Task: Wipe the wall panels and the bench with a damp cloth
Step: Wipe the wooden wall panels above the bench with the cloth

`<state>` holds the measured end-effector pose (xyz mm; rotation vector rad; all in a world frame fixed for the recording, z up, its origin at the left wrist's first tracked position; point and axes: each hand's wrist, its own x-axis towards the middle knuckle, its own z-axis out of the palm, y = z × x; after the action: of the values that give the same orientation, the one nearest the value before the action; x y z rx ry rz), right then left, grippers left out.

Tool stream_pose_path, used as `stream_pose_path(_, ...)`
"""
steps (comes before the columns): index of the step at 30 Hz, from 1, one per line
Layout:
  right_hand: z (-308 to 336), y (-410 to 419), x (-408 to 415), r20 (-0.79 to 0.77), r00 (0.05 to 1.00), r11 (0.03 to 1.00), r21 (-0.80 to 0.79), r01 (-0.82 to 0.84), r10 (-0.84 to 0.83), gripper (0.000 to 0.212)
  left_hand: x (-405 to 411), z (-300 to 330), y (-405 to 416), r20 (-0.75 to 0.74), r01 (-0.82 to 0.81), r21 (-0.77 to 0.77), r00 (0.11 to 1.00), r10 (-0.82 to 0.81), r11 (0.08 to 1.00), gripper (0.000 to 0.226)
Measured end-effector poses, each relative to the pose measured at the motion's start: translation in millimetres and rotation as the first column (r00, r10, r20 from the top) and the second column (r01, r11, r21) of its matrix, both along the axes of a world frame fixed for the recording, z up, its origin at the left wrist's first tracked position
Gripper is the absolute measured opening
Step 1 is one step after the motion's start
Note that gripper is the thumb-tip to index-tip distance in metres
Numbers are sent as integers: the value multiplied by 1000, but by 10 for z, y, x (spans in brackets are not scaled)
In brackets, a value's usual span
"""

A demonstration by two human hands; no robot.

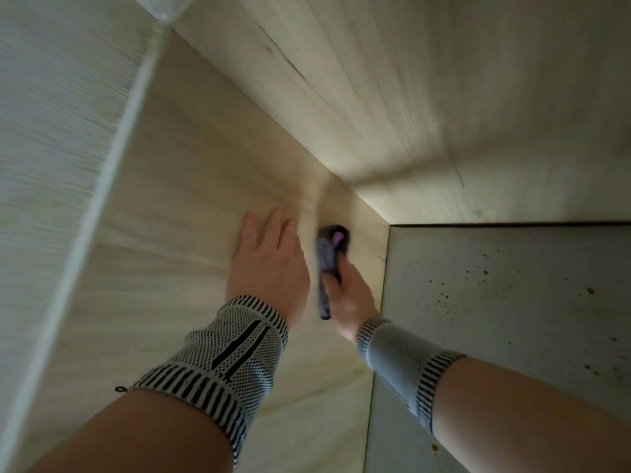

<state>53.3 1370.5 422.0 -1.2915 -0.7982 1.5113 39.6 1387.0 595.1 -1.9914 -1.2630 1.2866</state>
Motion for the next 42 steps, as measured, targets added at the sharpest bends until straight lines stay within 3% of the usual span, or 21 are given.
stream_pose_path(3,190,-11,56,30,998,948,-316,-46,59,42,-78,302,-126,-8,-9,40,1000,9,999,62)
stream_pose_path(4,394,-60,27,-9,1000,960,-278,-15,13,45,-98,391,-166,-6,-14,53,1000,14,999,62)
stream_pose_path(6,868,-228,-118,-40,999,999,12,36,-36,51,-134,564,-269,10,-21,78,1000,20,997,62)
stream_pose_path(9,1244,-519,-239,-16,1000,950,314,4,1,49,-239,810,-451,44,-6,135,999,0,991,62)
stream_pose_path(11,1174,-523,-168,64,998,975,220,-28,14,47,-339,965,-594,52,18,181,998,-28,983,62)
stream_pose_path(14,1119,-575,-72,107,989,991,-93,-96,106,49,-521,1174,-790,84,-3,229,996,-17,974,65)
stream_pose_path(15,1221,-632,-113,95,990,993,-68,-99,105,50,-616,1230,-852,101,-9,229,995,-15,973,66)
stream_pose_path(18,1673,-929,-322,56,998,944,324,-57,41,52,-825,1310,-1027,184,64,241,977,-111,968,62)
stream_pose_path(20,1688,-1038,-419,71,997,901,434,-26,-5,51,-892,1292,-1112,195,54,225,976,-99,973,63)
stream_pose_path(22,1458,-985,-383,67,997,967,255,6,-24,49,-931,1246,-1142,193,37,235,978,-84,971,66)
stream_pose_path(24,1227,-929,-317,49,998,993,-117,-21,27,48,-925,1216,-1143,191,46,253,977,-97,966,66)
stream_pose_path(26,1257,-967,-339,75,995,974,-219,-50,68,48,-962,1205,-1132,224,60,261,967,-121,964,65)
stream_pose_path(28,1546,-1052,-450,47,999,1000,8,20,-21,47,-982,1208,-1136,247,76,282,958,-149,956,64)
stream_pose_path(30,1803,-1171,-546,-2,998,954,293,65,-67,43,-962,1211,-1139,253,76,265,956,-145,961,64)
stream_pose_path(32,1791,-1259,-598,27,994,907,412,84,-105,41,-946,1229,-1141,248,66,250,960,-130,966,66)
stream_pose_path(33,1671,-1254,-589,65,990,925,369,95,-127,41,-946,1231,-1143,249,70,260,959,-137,963,65)
stream_pose_path(35,1400,-1183,-536,127,990,996,71,49,-58,42,-965,1233,-1154,238,84,280,959,-154,956,62)
stream_pose_path(37,1290,-1154,-482,165,981,967,-247,-56,99,41,-961,1217,-1150,215,81,275,966,-143,958,63)
stream_pose_path(38,1356,-1156,-501,168,979,960,-270,-67,115,39,-960,1210,-1144,203,86,273,969,-144,958,63)
stream_pose_path(40,1650,-1192,-570,136,991,997,-76,1,9,40,-963,1213,-1130,198,90,267,969,-146,960,64)
stream_pose_path(42,1929,-1329,-637,-5,997,978,194,78,-78,39,-977,1209,-1118,198,100,267,968,-156,958,64)
